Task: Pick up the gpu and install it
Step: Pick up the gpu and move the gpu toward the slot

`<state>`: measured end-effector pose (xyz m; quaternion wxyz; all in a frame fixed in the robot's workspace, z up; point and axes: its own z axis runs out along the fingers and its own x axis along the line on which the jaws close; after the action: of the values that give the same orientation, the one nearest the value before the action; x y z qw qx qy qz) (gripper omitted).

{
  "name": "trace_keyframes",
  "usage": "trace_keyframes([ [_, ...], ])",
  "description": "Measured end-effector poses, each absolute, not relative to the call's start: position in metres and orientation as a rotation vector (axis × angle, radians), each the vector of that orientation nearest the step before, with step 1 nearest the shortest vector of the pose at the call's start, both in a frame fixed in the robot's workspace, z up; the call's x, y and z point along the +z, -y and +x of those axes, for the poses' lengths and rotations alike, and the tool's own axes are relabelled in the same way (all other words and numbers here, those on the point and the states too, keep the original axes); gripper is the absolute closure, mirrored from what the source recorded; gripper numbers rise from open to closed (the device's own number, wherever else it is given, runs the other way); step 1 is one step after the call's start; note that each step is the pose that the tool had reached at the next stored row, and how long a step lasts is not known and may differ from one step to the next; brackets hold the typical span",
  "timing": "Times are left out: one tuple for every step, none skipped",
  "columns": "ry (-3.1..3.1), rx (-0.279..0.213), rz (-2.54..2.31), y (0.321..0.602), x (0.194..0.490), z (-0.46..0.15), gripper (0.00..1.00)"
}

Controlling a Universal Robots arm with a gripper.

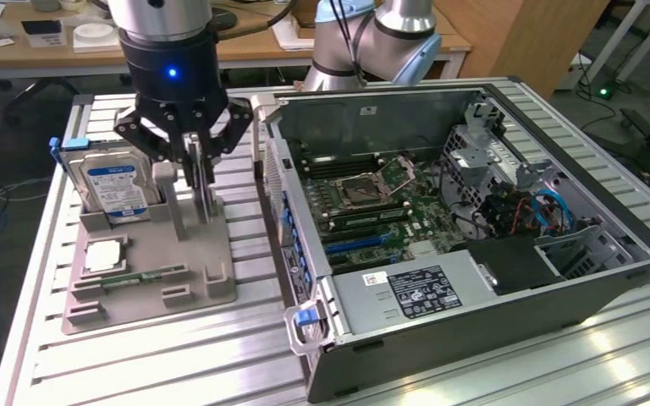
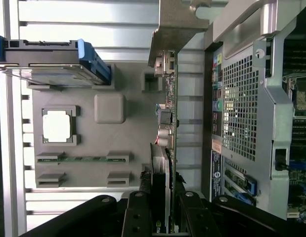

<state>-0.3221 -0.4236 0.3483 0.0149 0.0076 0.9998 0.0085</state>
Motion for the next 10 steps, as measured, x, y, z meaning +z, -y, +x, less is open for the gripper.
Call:
trace_keyframes([
  [-3.112,0.026,0.024,0.4236,0.3495,-0.3221,0.73],
  [-3.111,0.026,0.024,0.4236,0.3501,-0.3221,0.73],
  [-3.111,0.027,0.024,0.4236,0.3505,-0.3222,0.73],
  [-3.111,0.027,0.024,0.4236,0.351,-0.3222,0.73],
  [-3.112,0.026,0.024,0.4236,0.3515,-0.3221,0.73],
  [-3.112,0.026,0.024,0.4236,0.3521,-0.3221,0.73],
  [-3.112,0.026,0.024,0.4236,0.3527,-0.3221,0.73],
  [-3.112,0.026,0.024,0.4236,0.3533,-0.3221,0.73],
  [-3.112,0.026,0.024,0.4236,0.354,-0.3222,0.73],
  [-3.112,0.026,0.024,0.4236,0.3547,-0.3221,0.73],
])
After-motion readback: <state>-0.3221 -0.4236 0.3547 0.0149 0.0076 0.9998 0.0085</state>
